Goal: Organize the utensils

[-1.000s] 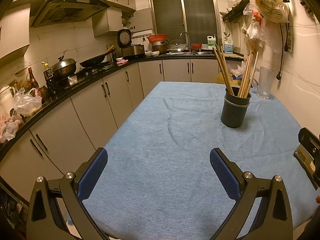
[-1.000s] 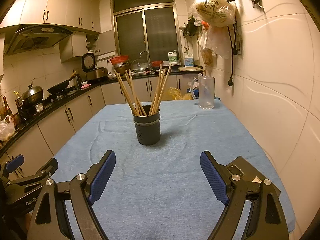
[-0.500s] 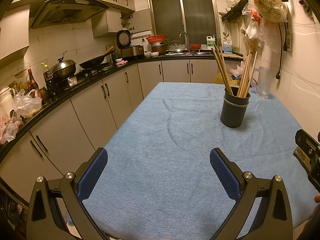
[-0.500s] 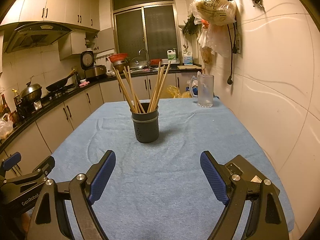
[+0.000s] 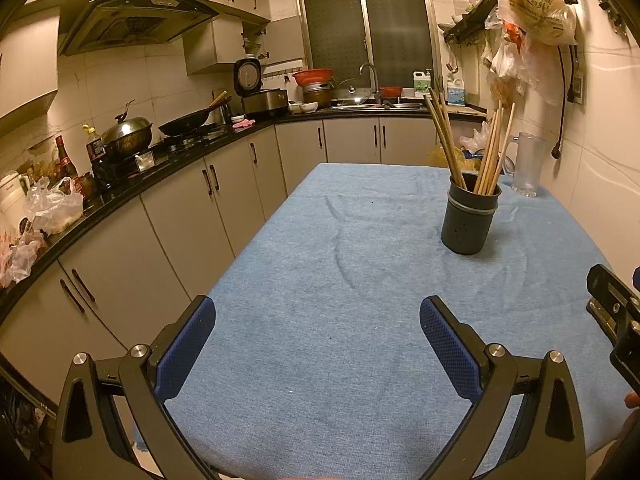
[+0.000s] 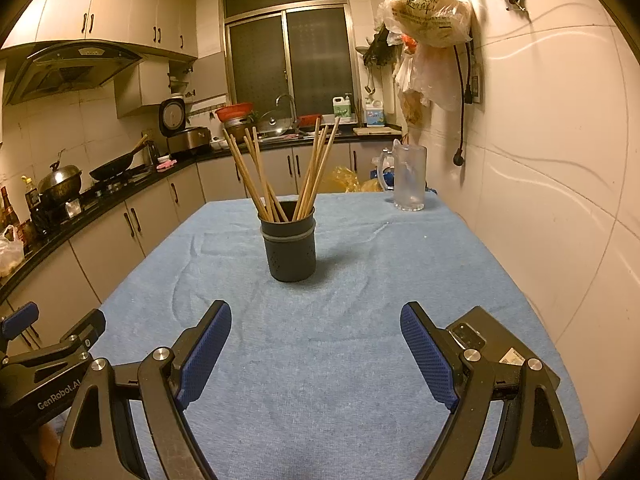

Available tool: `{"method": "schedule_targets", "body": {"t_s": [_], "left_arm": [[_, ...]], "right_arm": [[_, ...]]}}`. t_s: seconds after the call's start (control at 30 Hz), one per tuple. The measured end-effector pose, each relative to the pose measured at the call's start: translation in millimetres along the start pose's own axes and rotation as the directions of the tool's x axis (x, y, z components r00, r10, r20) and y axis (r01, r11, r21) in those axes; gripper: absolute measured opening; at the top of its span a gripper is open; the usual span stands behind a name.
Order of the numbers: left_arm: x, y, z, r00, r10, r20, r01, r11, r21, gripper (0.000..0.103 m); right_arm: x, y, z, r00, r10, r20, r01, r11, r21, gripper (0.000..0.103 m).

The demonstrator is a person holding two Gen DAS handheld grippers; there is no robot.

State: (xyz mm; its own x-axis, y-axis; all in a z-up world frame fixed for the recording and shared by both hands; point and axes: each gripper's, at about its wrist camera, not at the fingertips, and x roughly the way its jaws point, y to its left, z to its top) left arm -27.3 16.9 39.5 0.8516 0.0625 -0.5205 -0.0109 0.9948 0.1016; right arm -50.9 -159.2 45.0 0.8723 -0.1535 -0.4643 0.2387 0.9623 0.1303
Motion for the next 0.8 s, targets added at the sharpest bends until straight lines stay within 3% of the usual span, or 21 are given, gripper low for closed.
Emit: {"method": "schedule_targets", "body": {"t_s": [0.8], "left_arm": [[7.2, 4.9, 3.0, 1.000, -0.008, -0.014, 0.008, 1.000, 0.008, 0.102]], "right_arm": [[4.4, -3.2, -2.1, 1.000, -0.004, -0.013, 0.004, 1.000, 0.005, 0.090]]}}
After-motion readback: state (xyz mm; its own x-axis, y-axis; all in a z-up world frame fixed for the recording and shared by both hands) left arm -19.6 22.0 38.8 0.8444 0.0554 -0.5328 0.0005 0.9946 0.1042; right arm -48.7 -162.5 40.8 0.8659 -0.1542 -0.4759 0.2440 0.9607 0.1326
